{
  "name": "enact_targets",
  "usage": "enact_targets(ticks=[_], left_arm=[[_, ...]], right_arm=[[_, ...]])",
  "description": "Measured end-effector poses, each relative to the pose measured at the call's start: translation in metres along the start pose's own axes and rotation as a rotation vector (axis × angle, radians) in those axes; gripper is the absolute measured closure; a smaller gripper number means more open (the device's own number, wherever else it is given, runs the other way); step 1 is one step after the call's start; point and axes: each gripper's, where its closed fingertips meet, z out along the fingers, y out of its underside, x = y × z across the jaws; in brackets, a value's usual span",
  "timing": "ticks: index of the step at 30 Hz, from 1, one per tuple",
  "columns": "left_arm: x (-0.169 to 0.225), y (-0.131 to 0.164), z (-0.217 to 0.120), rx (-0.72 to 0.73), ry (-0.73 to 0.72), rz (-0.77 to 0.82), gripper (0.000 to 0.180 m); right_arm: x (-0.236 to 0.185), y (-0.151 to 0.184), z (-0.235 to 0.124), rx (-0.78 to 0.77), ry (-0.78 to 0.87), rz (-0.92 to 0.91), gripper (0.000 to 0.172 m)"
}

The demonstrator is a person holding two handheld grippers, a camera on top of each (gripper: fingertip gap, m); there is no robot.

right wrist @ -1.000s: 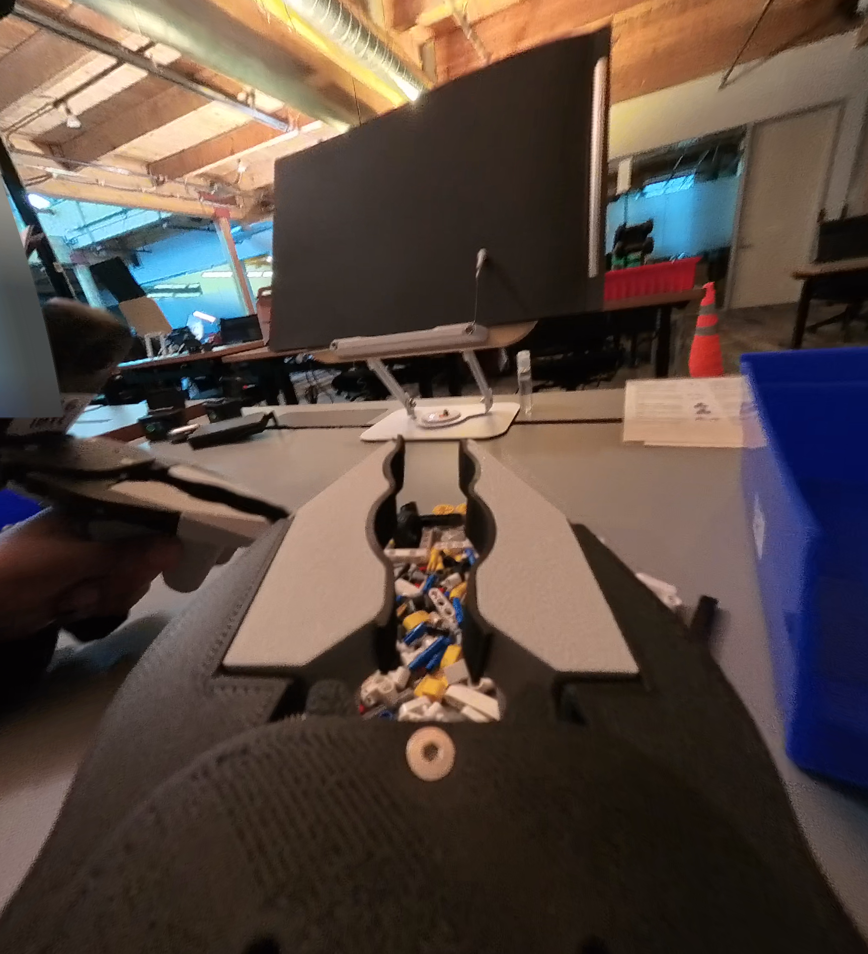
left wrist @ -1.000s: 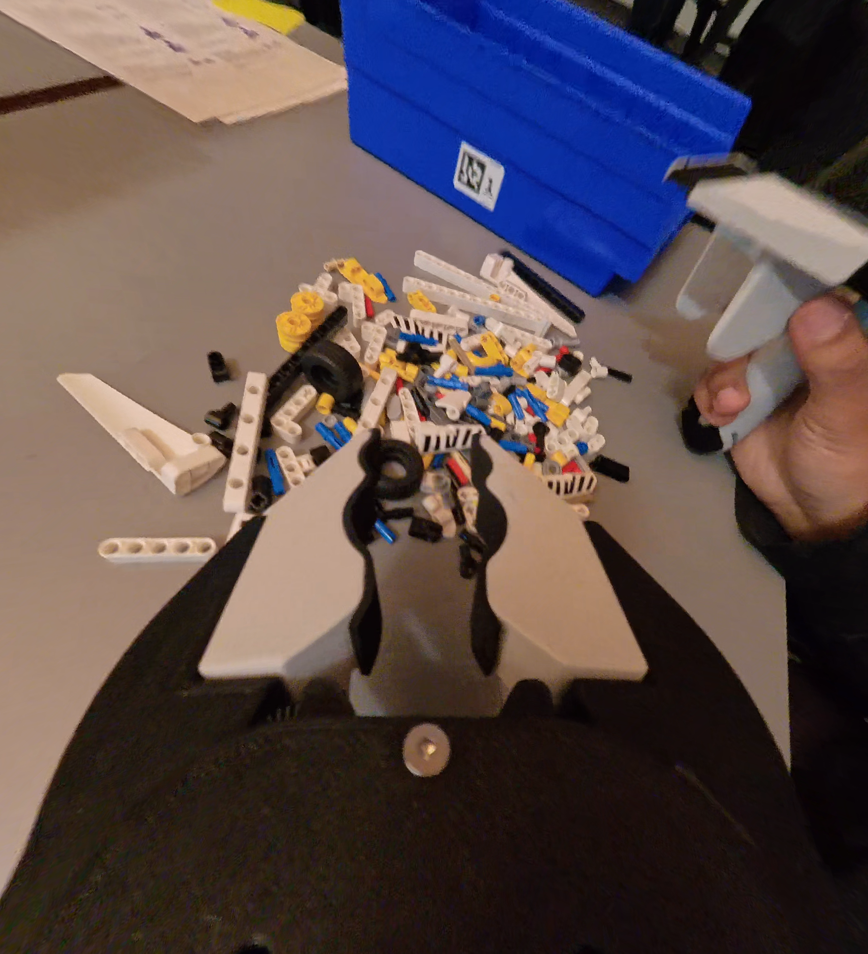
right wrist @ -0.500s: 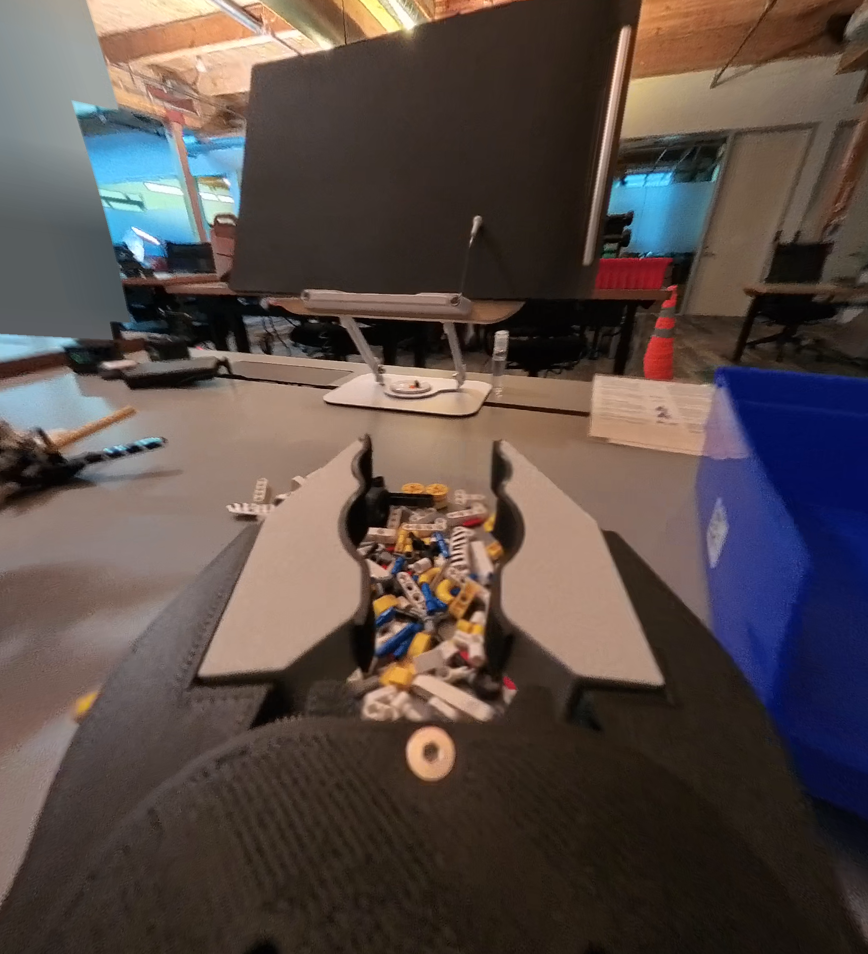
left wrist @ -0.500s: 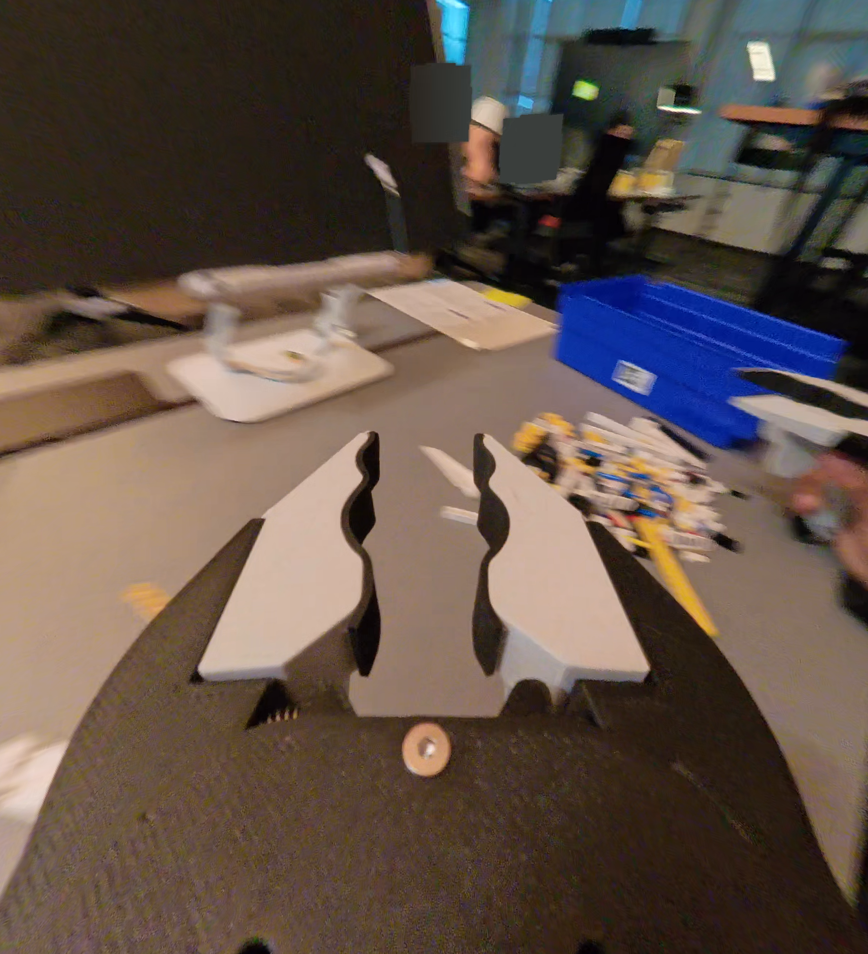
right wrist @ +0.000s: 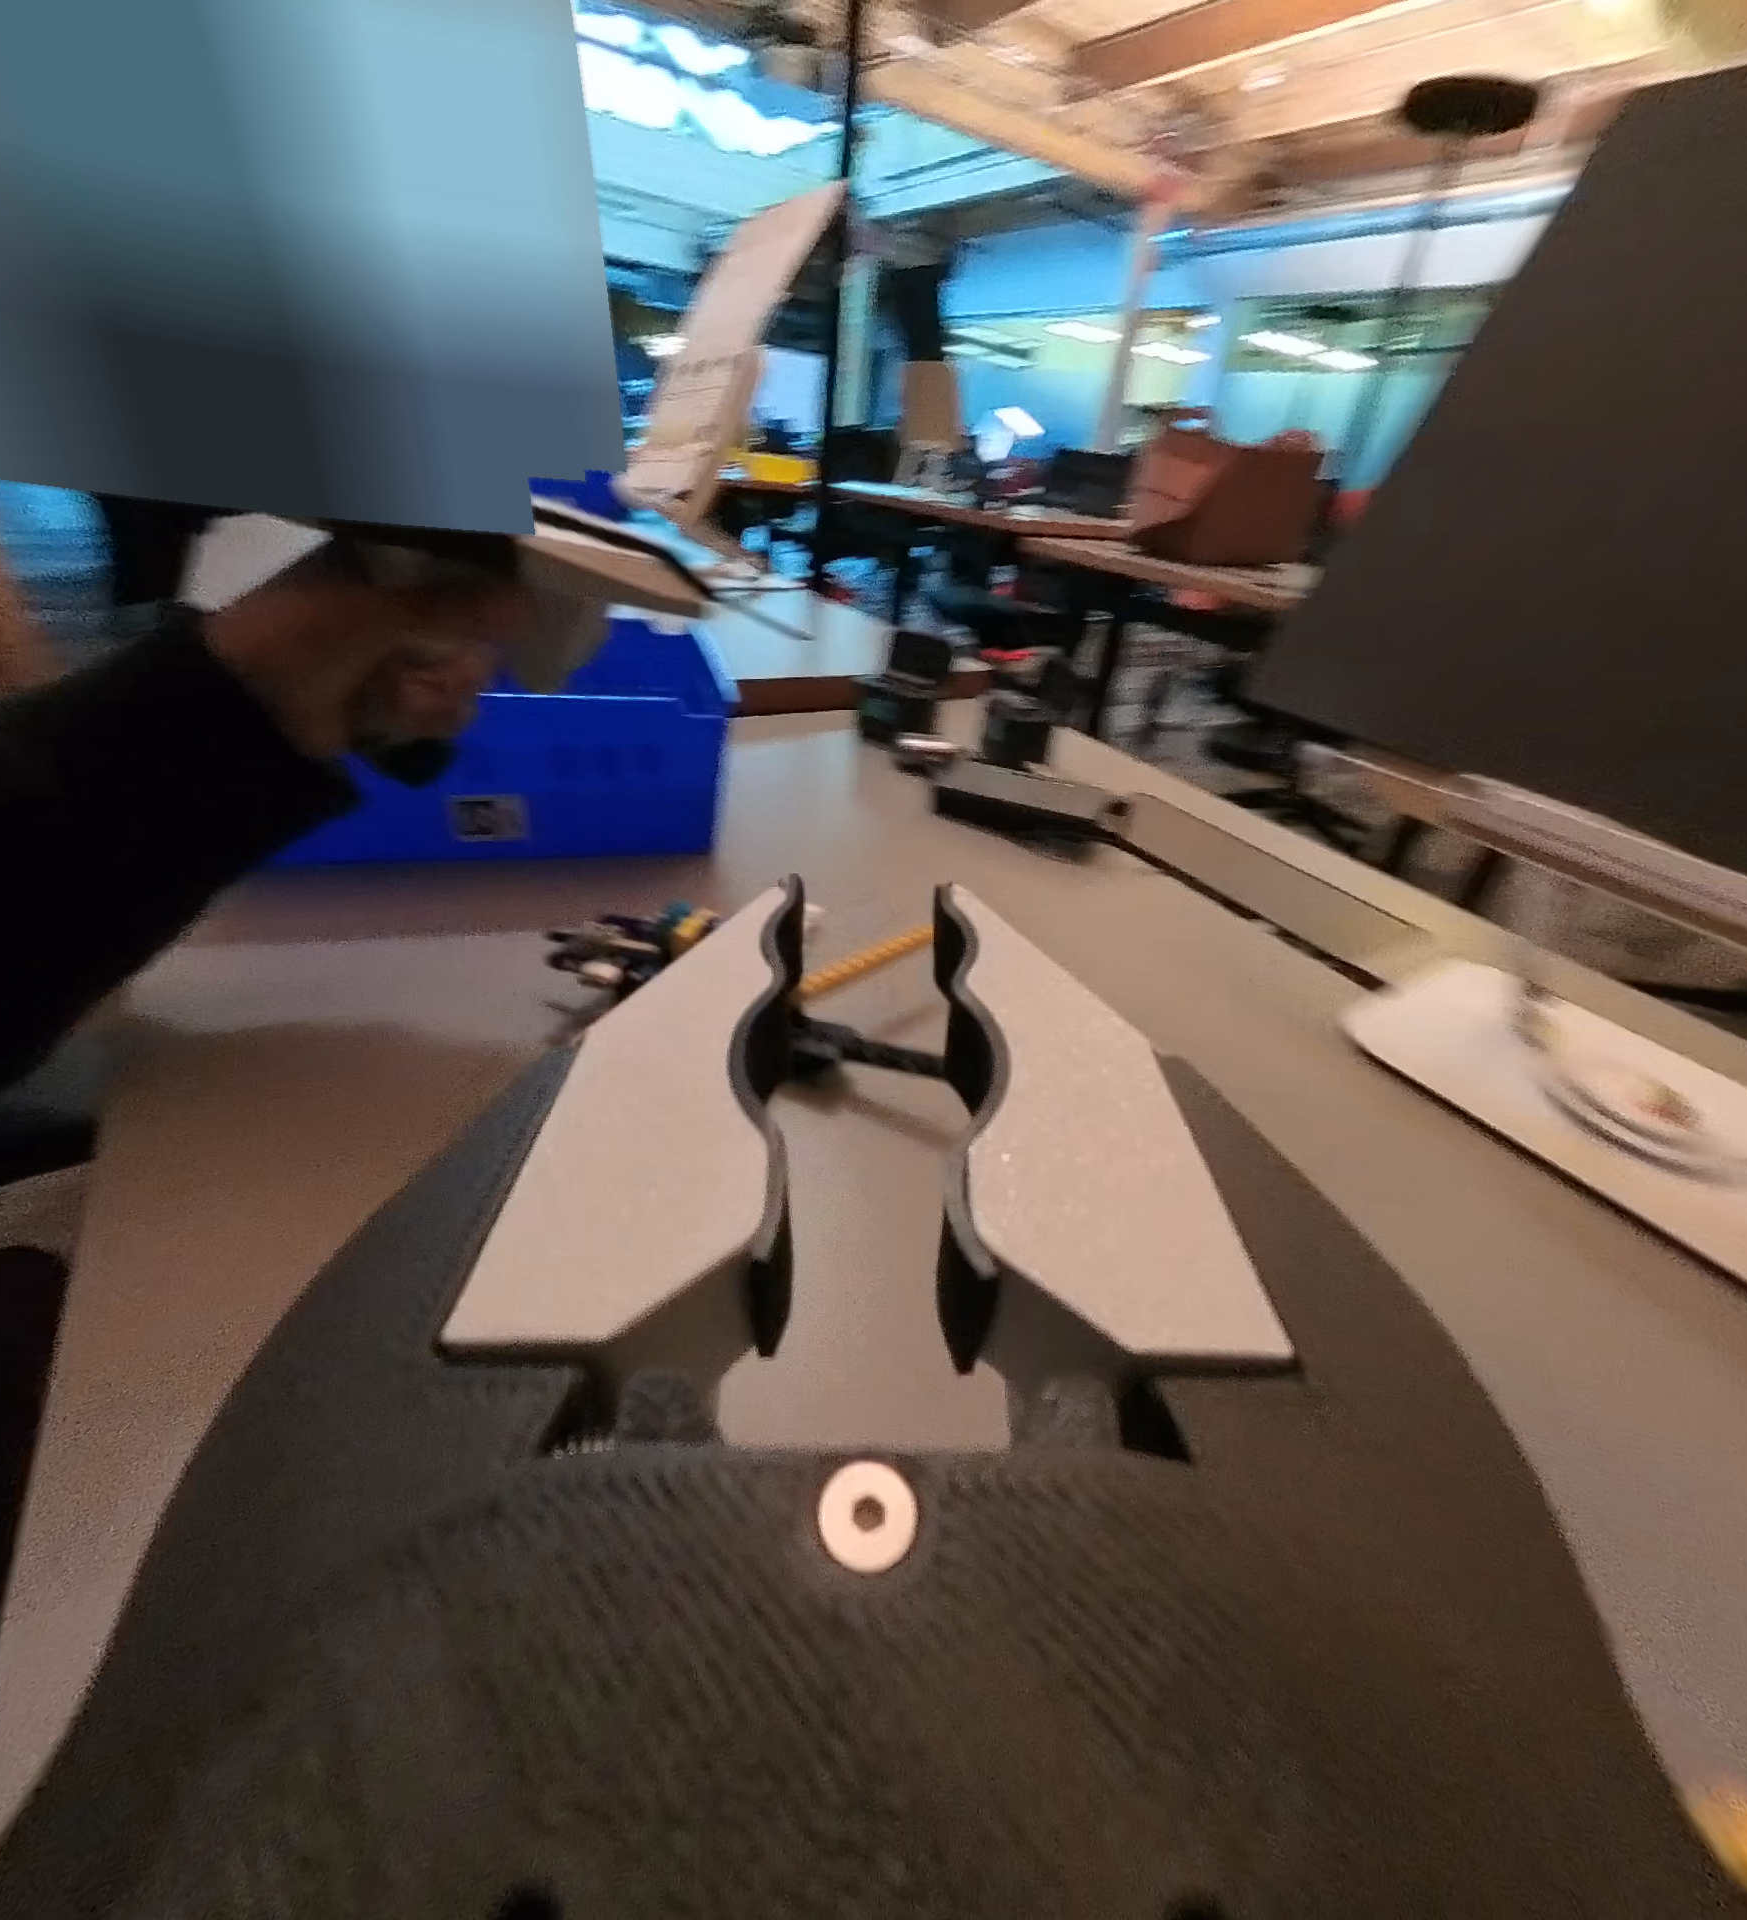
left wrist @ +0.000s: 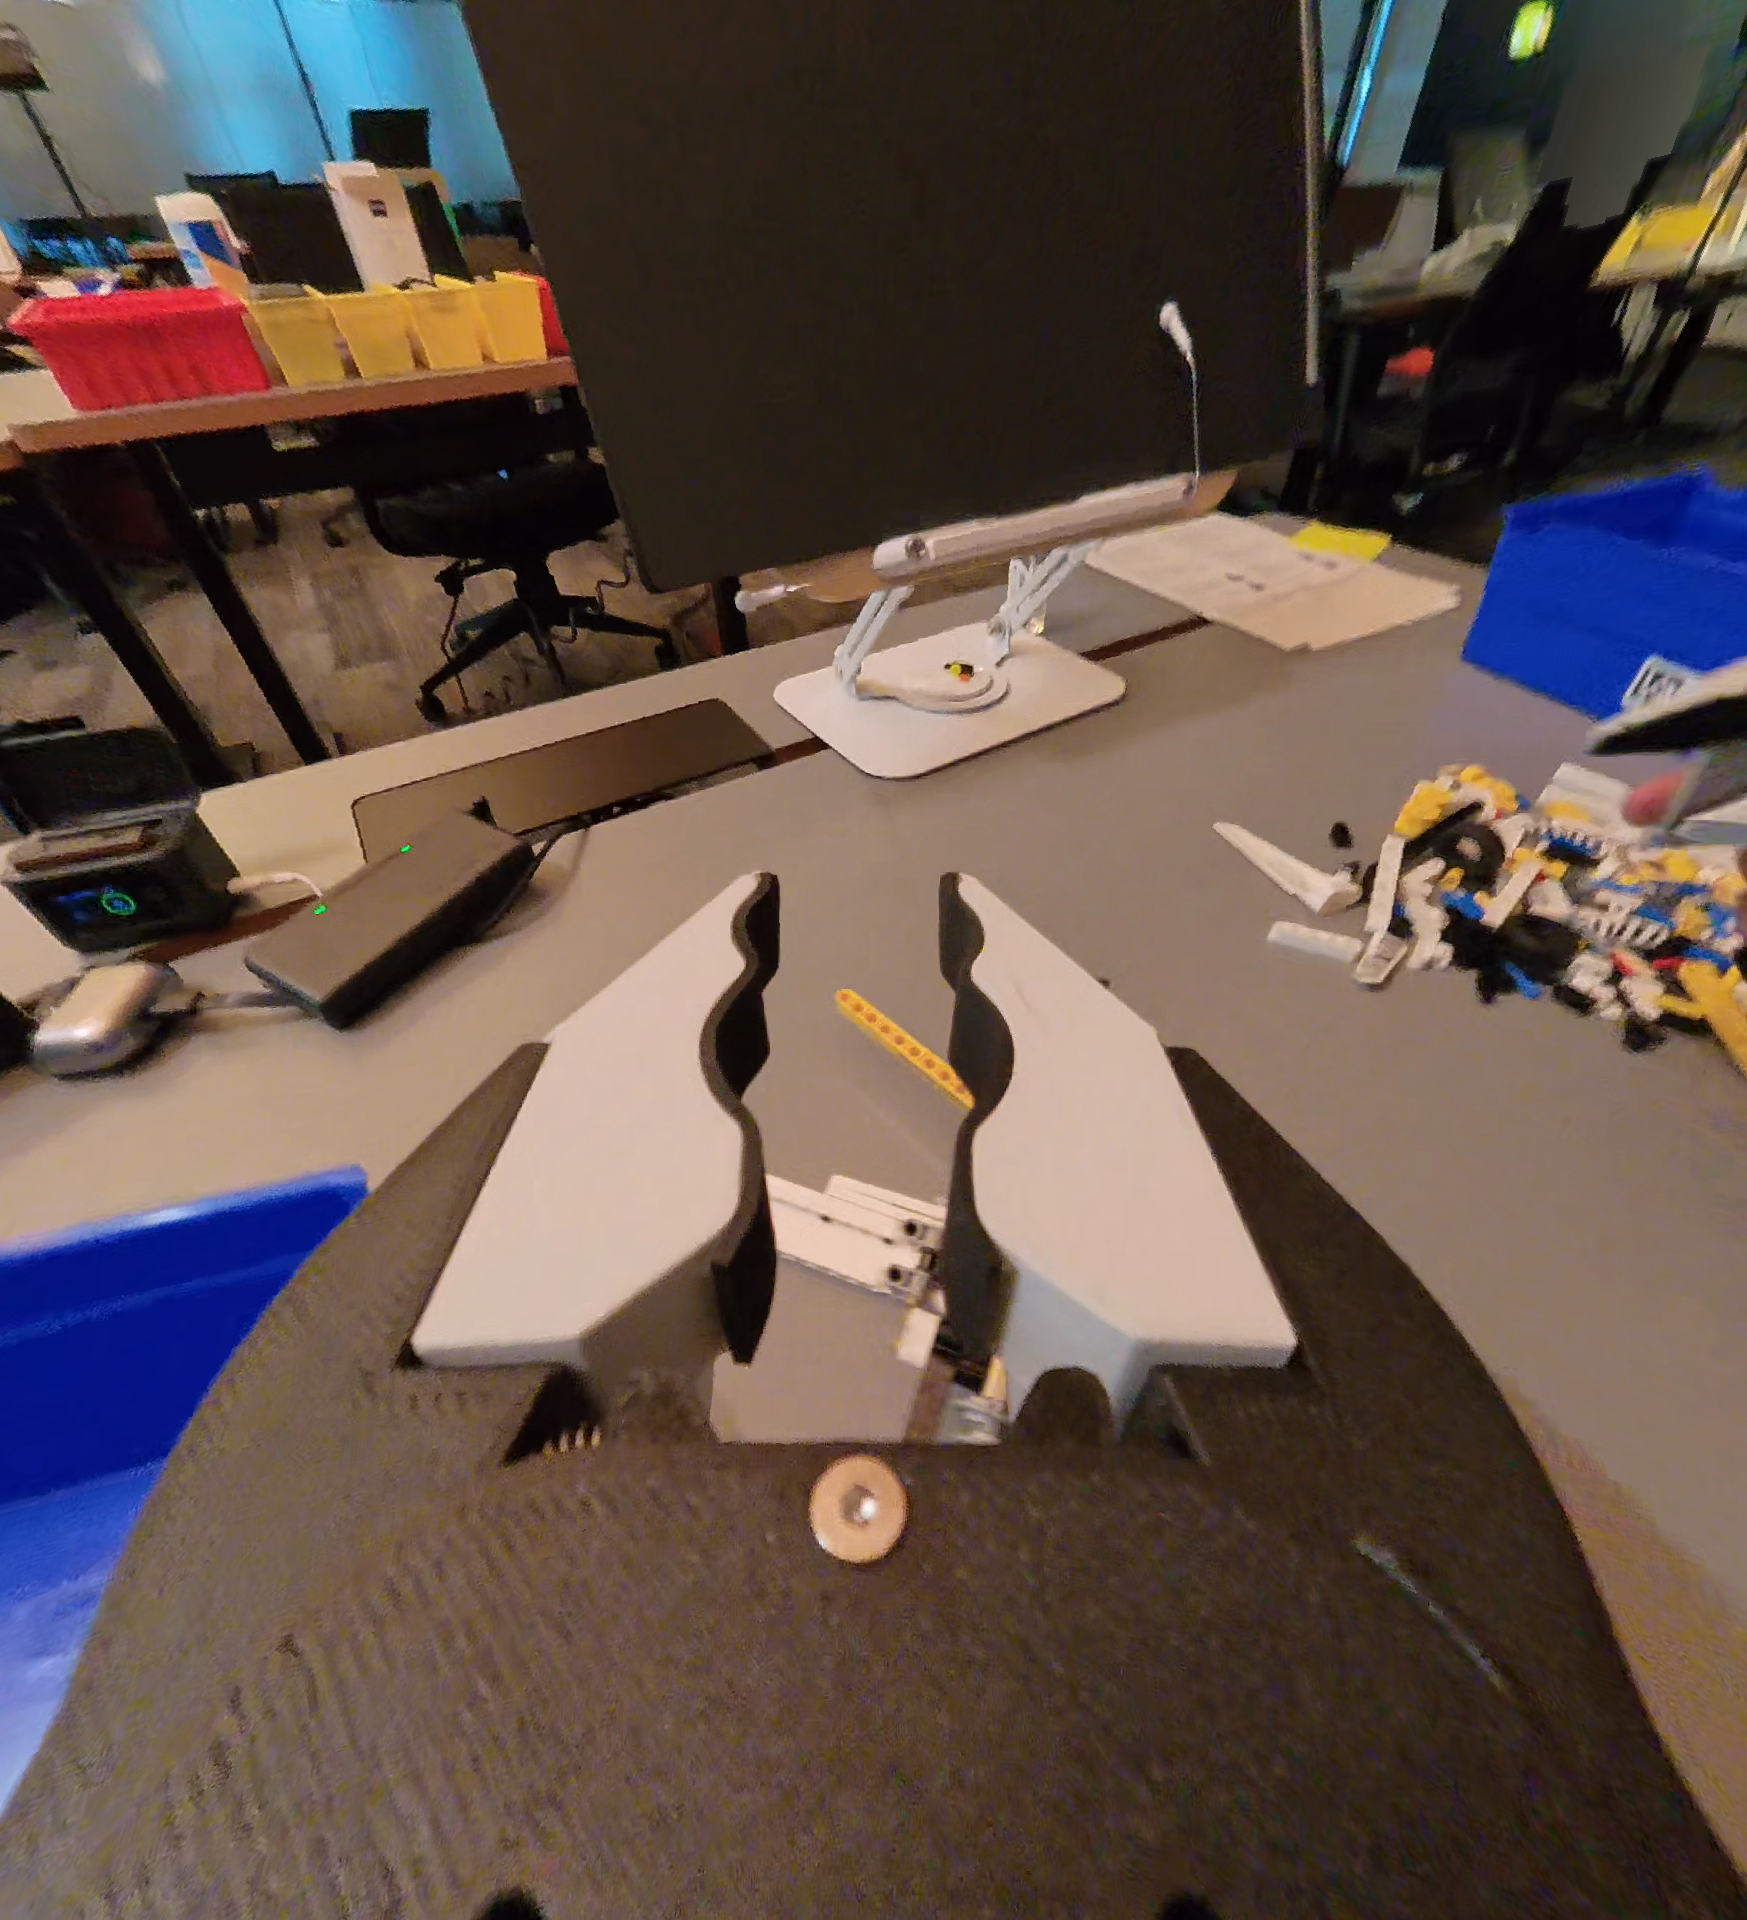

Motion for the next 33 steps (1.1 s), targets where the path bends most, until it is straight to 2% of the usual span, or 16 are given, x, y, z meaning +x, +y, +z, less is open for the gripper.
enact_targets(ticks=[3,5,7,9,12,13,16,18,19,20,21,23,26,29,30,33], left_arm=[[-0.004,0.004,0.013,-0.099,0.038,0.038,0.147],[0.013,0.006,0.019,-0.073,0.150,0.055,0.147],[0.035,0.023,0.021,-0.046,0.249,0.128,0.150],[0.040,0.052,0.025,-0.131,0.252,0.179,0.145],[0.060,0.083,0.020,-0.247,0.431,0.072,0.118],[0.064,0.089,0.018,-0.271,0.480,0.035,0.112],[0.060,0.109,0.022,-0.357,0.475,0.037,0.109],[0.055,0.124,0.027,-0.430,0.423,0.095,0.111],[0.051,0.130,0.030,-0.458,0.384,0.146,0.117],[0.044,0.135,0.034,-0.476,0.326,0.204,0.130],[0.047,0.137,0.035,-0.483,0.334,0.236,0.136],[0.053,0.141,0.037,-0.508,0.349,0.233,0.143],[0.056,0.144,0.036,-0.540,0.371,0.231,0.153],[0.055,0.145,0.036,-0.567,0.358,0.254,0.154],[0.056,0.146,0.036,-0.570,0.359,0.265,0.153],[0.069,0.145,0.037,-0.557,0.424,0.262,0.153]], right_arm=[[-0.010,-0.007,0.064,-0.050,-0.149,0.036,0.141],[0.001,-0.003,0.103,-0.078,-0.146,0.024,0.140],[0.014,0.020,0.132,-0.168,-0.108,0.041,0.138],[0.016,0.040,0.146,-0.211,-0.113,0.178,0.131],[0.006,0.055,0.149,-0.156,-0.183,0.407,0.126],[0.003,0.058,0.149,-0.165,-0.206,0.430,0.125],[0.005,0.074,0.147,-0.263,-0.205,0.382,0.134],[-0.001,0.084,0.147,-0.320,-0.213,0.345,0.141],[-0.002,0.089,0.149,-0.344,-0.202,0.336,0.142],[-0.001,0.094,0.152,-0.362,-0.178,0.339,0.147],[0.002,0.099,0.158,-0.374,-0.142,0.356,0.155],[0.003,0.107,0.173,-0.431,-0.114,0.376,0.149],[0.001,0.134,0.184,-0.641,-0.079,0.274,0.134],[0.004,0.150,0.174,-0.761,-0.025,0.143,0.143],[0.009,0.149,0.168,-0.789,0.008,0.102,0.135],[0.012,0.148,0.149,-0.847,0.034,0.072,0.133]])
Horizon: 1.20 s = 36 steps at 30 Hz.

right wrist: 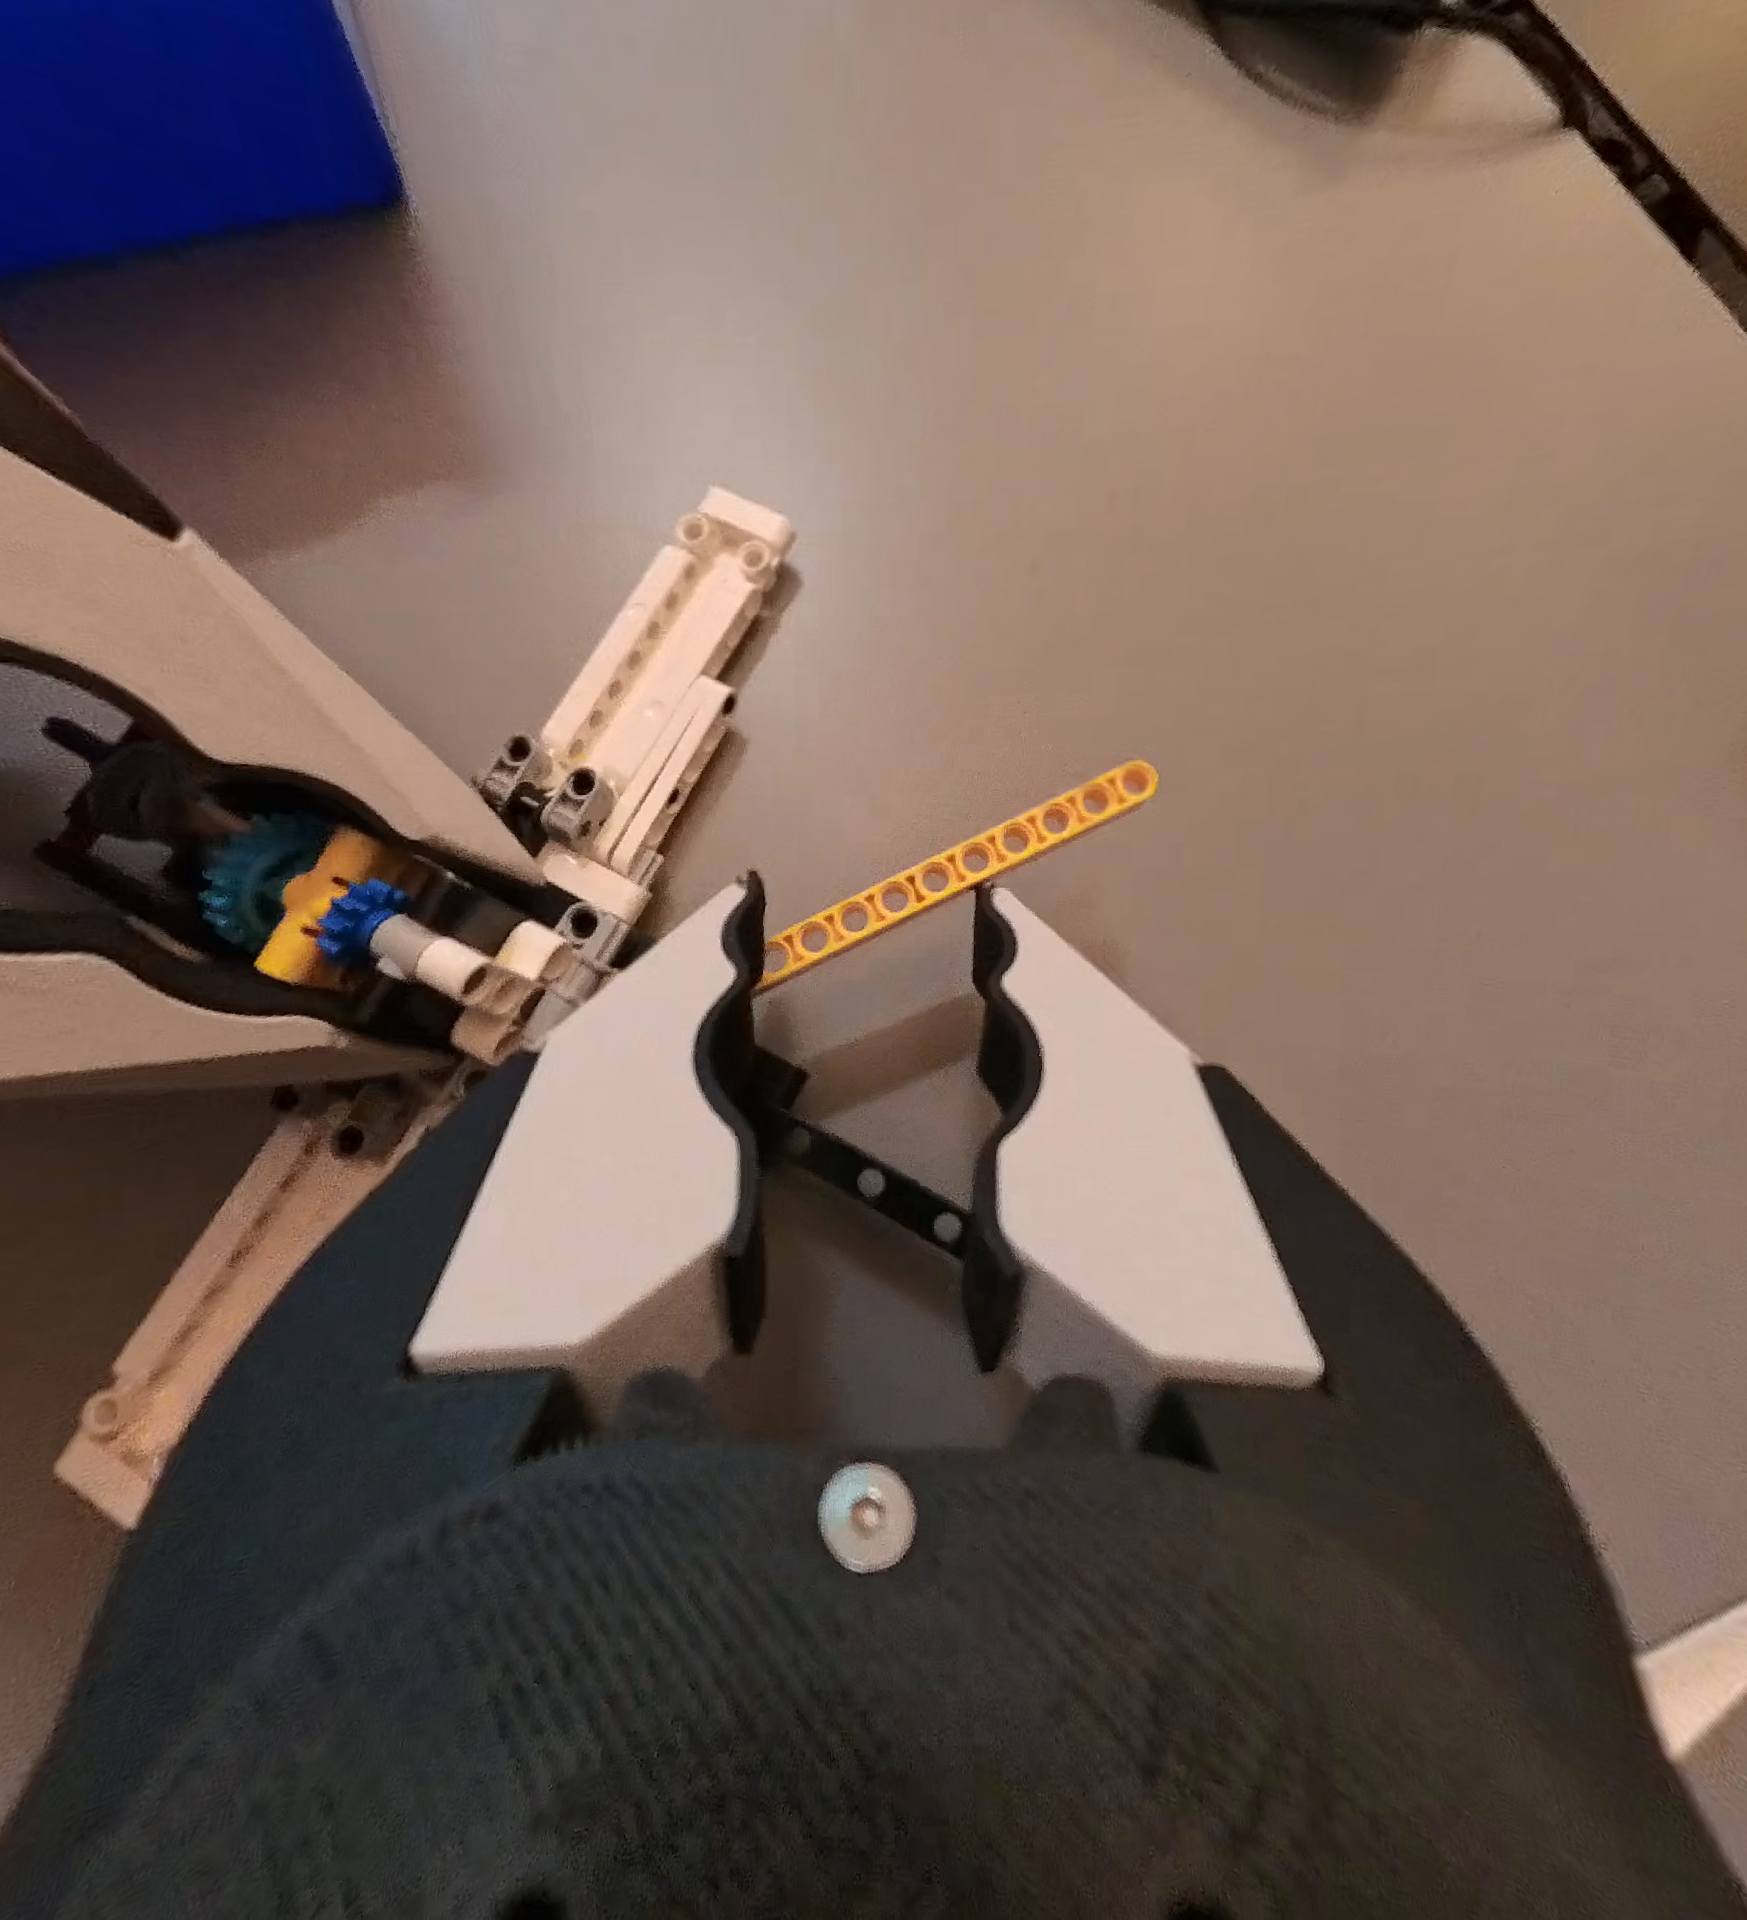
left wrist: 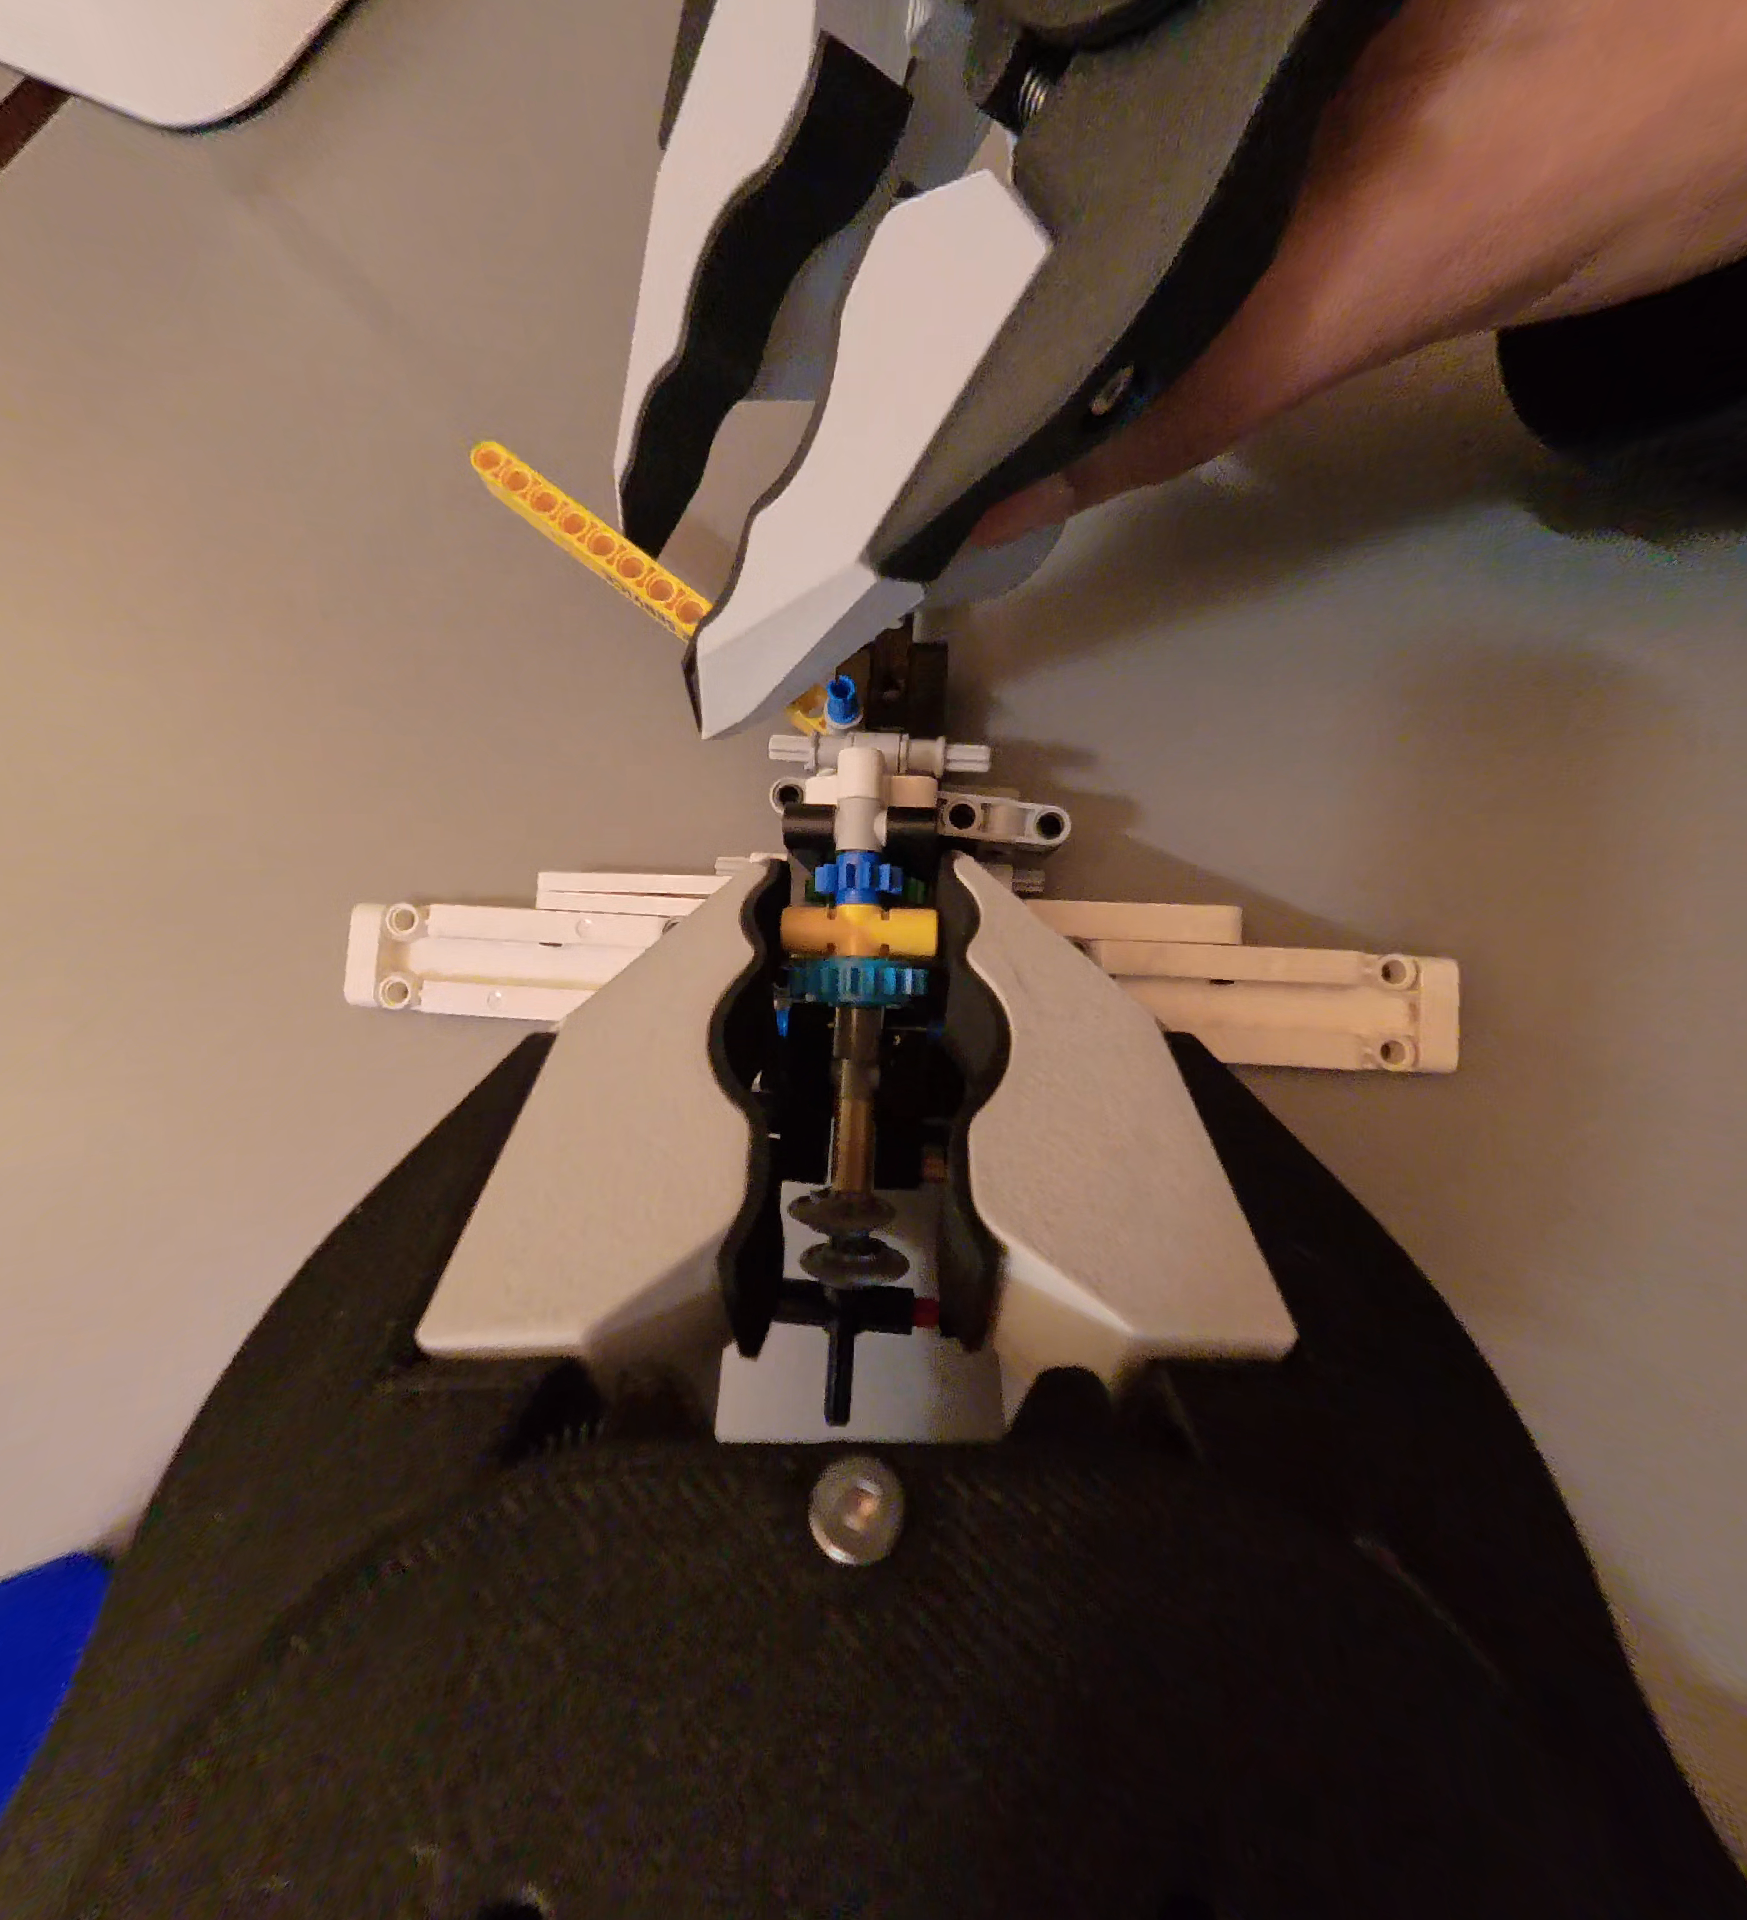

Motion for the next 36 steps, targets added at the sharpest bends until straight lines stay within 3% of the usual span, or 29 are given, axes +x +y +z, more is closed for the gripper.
enact_targets(ticks=[6,11,15,18,20,25,36], left_arm=[[0.013,-0.005,0.005,-0.009,0.036,0.041,0.149],[0.011,-0.004,0.004,-0.005,0.022,0.059,0.151],[0.012,-0.004,0.004,0.012,0.042,0.057,0.152],[0.014,-0.003,0.003,0.014,0.052,0.065,0.152],[0.015,-0.002,0.003,0.014,0.057,0.072,0.152],[0.016,-0.002,0.003,0.015,0.064,0.078,0.152],[0.020,-0.004,0.003,-0.008,0.068,0.066,0.152]], right_arm=[[0.000,0.027,-0.025,-0.022,-0.138,0.144,0.127],[0.010,0.014,-0.053,0.094,-0.167,0.159,0.130],[-0.023,0.001,-0.075,0.230,-0.326,-0.156,0.142],[-0.034,0.017,-0.060,0.207,-0.270,-0.396,0.155],[-0.038,0.022,-0.049,0.183,-0.266,-0.432,0.155],[-0.044,0.025,-0.039,0.177,-0.329,-0.383,0.167],[-0.030,0.011,-0.039,0.242,-0.325,-0.180,0.168]])
